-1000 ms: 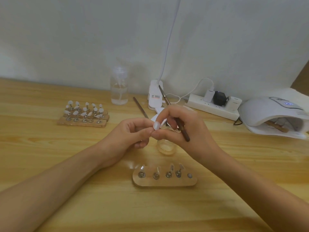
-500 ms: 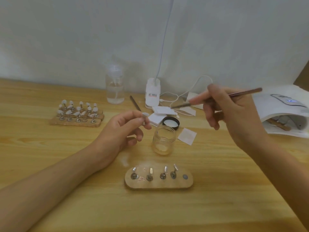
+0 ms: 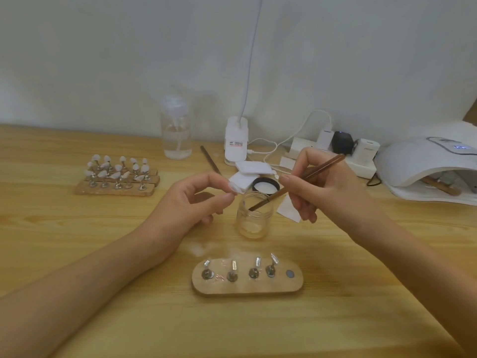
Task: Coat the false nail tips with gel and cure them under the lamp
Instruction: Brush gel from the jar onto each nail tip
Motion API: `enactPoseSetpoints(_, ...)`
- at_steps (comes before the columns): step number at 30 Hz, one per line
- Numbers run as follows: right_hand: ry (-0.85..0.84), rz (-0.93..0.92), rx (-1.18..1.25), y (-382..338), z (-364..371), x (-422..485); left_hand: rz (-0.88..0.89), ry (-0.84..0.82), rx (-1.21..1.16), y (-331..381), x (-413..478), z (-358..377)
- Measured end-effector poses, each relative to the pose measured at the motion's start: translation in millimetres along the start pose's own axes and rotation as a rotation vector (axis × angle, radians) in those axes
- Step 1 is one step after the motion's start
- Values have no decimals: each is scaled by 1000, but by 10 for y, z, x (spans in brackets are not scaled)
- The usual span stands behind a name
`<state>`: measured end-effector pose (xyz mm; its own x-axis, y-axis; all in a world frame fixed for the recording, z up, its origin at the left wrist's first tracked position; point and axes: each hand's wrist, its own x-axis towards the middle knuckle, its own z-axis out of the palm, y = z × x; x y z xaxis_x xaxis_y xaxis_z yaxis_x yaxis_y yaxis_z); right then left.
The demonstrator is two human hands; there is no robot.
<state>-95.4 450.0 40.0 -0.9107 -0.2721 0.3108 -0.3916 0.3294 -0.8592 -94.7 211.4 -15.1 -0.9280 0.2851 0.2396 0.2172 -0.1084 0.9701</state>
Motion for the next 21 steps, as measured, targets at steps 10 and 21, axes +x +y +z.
enactPoseSetpoints(10,-2,44,45,78,88,-8,42,-47,99,2,9,23)
enactPoseSetpoints(21,82,113,202,145,5,17,43,8,119,12,-5,65)
